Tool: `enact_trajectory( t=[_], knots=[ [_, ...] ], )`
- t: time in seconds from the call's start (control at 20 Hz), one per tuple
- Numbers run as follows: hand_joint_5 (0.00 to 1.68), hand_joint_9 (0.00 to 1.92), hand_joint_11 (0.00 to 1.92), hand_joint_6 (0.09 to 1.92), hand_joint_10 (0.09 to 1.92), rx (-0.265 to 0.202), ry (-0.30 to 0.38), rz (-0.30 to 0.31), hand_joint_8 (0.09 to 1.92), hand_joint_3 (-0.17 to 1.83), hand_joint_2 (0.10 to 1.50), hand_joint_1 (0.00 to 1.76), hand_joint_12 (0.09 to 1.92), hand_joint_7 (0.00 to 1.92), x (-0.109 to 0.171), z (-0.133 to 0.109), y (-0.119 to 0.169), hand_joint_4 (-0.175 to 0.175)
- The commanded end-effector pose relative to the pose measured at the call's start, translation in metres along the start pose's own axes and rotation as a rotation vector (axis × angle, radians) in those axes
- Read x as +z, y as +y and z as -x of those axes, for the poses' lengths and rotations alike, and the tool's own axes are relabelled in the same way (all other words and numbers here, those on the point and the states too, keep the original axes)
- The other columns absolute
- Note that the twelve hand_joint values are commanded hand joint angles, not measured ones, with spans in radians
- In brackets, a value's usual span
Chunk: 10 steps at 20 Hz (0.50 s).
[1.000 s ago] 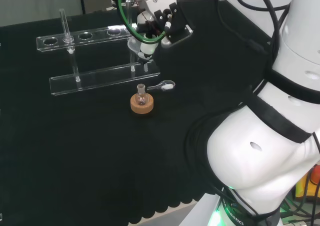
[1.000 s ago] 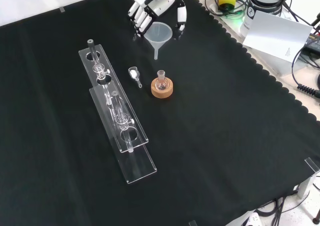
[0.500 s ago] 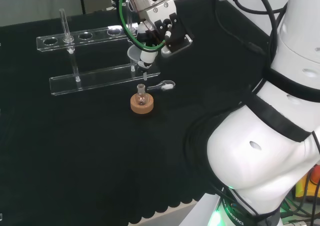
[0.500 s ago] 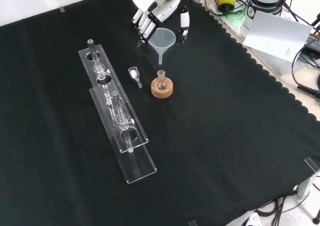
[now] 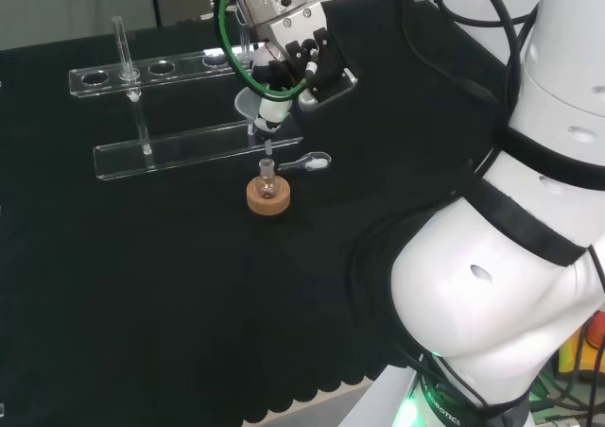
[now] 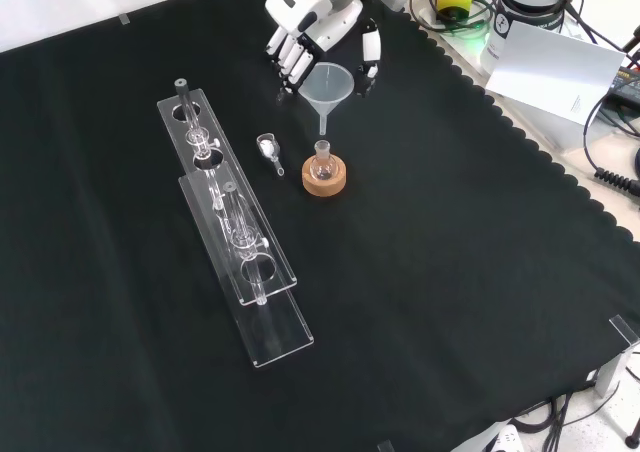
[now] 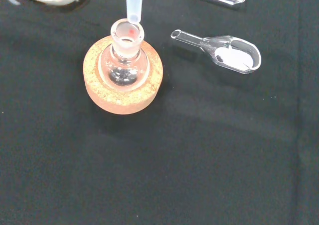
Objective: Place the funnel on the round-bottom flask.
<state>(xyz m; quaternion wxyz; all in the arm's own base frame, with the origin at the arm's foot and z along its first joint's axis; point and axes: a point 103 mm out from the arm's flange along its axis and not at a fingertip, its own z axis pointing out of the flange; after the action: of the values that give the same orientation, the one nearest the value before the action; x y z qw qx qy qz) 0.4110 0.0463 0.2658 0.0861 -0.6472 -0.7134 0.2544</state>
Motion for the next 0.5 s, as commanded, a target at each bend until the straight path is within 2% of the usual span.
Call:
enact_trajectory(
  t=[0.05,0.5],
  knots=[
    [0.48,0.52,0.26,0.09,0.62,-0.014,0.002,-0.017,0.72,0.61,0.73,0.76,1.35,0.38,0.0022,-0.0090,0.0064,-0.049],
    [0.49,0.52,0.26,0.09,0.62,-0.018,0.001,-0.026,0.72,0.61,0.73,0.76,1.35,0.38,0.0037,-0.0139,0.0100,-0.049]
  ],
)
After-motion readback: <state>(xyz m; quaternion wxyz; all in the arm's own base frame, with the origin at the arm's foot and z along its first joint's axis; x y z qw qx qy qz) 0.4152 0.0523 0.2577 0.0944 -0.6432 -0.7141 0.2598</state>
